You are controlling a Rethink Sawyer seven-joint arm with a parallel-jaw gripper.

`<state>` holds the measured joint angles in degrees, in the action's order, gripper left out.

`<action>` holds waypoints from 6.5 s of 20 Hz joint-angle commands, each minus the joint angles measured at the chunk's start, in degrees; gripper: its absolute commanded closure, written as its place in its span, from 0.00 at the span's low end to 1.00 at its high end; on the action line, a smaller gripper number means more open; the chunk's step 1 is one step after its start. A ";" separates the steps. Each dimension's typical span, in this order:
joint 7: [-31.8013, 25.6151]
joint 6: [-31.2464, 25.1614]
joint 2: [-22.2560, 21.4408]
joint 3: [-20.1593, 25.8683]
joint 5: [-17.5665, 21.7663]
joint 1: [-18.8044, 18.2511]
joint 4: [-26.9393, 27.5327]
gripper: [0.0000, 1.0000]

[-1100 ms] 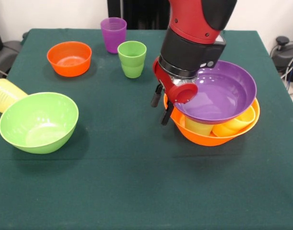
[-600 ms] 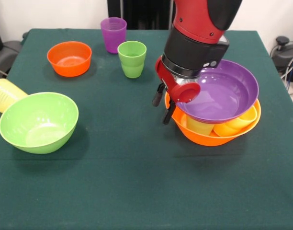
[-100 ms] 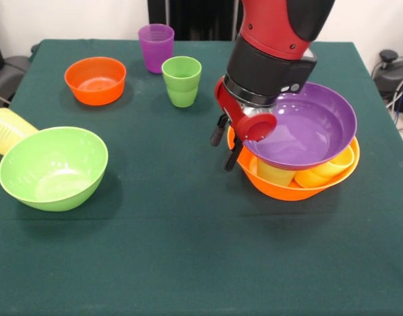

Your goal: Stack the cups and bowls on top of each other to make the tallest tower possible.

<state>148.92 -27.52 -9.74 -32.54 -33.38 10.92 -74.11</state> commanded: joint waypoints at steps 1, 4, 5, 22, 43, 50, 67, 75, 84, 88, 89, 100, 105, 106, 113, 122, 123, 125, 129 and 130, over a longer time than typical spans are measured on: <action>11.11 -2.55 1.00 6.05 -1.35 0.59 -1.29 0.00; 9.25 -2.49 0.04 6.71 -0.78 -0.40 -1.94 0.00; 8.79 -2.51 -0.18 6.87 -0.63 -0.63 -2.08 0.00; -0.47 -6.12 -7.01 9.64 3.30 -5.65 -5.79 0.00; -7.22 -7.02 -9.66 13.12 7.94 -11.33 -5.54 0.00; -10.70 -7.32 -10.06 16.67 11.81 -15.62 -3.99 0.00; -6.52 -14.93 -12.16 15.14 20.05 -15.18 3.51 0.00; -2.71 -16.56 -12.71 14.00 20.81 -13.10 4.16 0.00; -1.04 -15.72 -12.25 13.44 20.44 -12.03 3.99 0.00; -1.37 -15.44 -12.18 13.74 20.30 -12.06 3.91 0.00; -1.71 -15.34 -12.18 13.92 20.33 -12.29 3.90 0.00; -9.34 -12.79 -18.27 16.53 22.56 -15.93 -4.47 0.00; -8.93 -13.92 -21.09 16.47 22.79 -15.77 -7.18 0.00; -8.82 -14.63 -21.98 16.35 22.75 -15.50 -7.69 0.00; -10.36 -14.73 -26.04 17.32 22.91 -16.43 -11.29 0.00; -12.62 -10.62 -26.94 20.66 24.19 -20.24 -14.09 0.00; -12.79 -10.47 -27.20 21.05 24.56 -20.74 -14.38 0.00; -13.35 -10.54 -27.75 22.02 25.47 -21.80 -14.64 0.00; -12.85 -11.82 -29.43 23.36 26.67 -22.66 -15.36 0.00; -12.88 -11.71 -29.74 23.90 26.88 -23.07 -15.67 0.00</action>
<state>148.92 -38.10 -38.87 -17.79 -11.86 -10.61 -83.17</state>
